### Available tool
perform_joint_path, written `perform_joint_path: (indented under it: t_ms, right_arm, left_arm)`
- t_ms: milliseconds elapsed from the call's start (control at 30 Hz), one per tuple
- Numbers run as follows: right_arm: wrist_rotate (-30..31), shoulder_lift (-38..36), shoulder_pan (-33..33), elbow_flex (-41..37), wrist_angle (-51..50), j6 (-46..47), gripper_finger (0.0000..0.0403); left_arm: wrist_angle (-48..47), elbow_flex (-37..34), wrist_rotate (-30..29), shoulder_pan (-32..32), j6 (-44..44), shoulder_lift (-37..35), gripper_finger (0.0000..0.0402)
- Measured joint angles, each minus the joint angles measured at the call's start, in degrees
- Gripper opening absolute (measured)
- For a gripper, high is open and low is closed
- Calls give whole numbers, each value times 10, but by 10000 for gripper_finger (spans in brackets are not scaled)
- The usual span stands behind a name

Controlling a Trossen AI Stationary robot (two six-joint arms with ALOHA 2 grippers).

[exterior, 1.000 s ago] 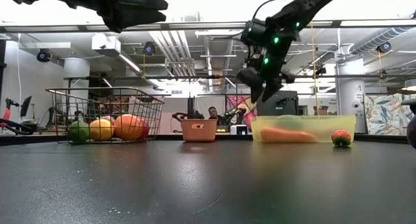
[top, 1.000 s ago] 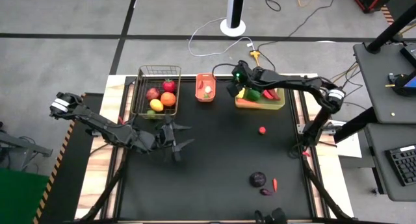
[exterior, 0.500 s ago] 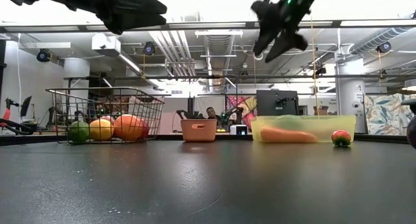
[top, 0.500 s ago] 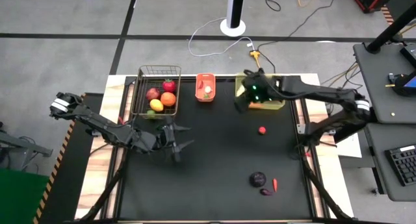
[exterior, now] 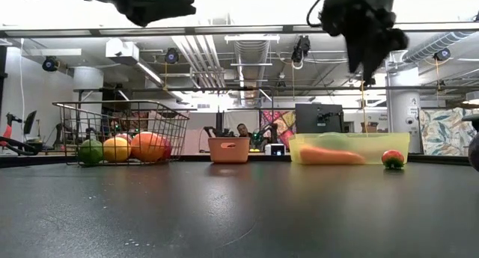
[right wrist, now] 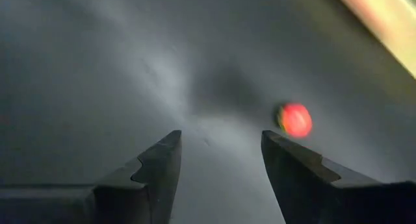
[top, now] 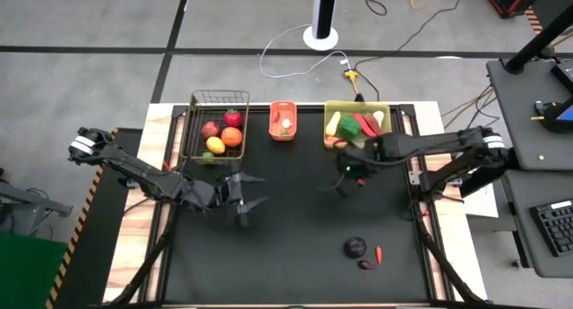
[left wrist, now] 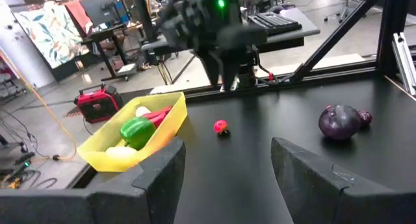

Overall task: Sort produce into baskets
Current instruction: Put the orange cherry tomato into the wire basket

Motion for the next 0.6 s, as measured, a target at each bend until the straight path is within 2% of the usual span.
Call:
perform_joint_path:
  t_ms: [200, 433, 600]
  right_arm:
    - [0, 30, 13, -13, -55, 37, 203]
    - [33, 49, 13, -51, -55, 34, 203]
    - [60, 51, 11, -98, -37, 38, 203]
  left_arm:
    - [-35, 27, 0, 0, 38, 0, 210]
    - [-141, 66, 1, 7, 25, 0, 210]
    - [-160, 63, 1, 9, 21, 0, 210]
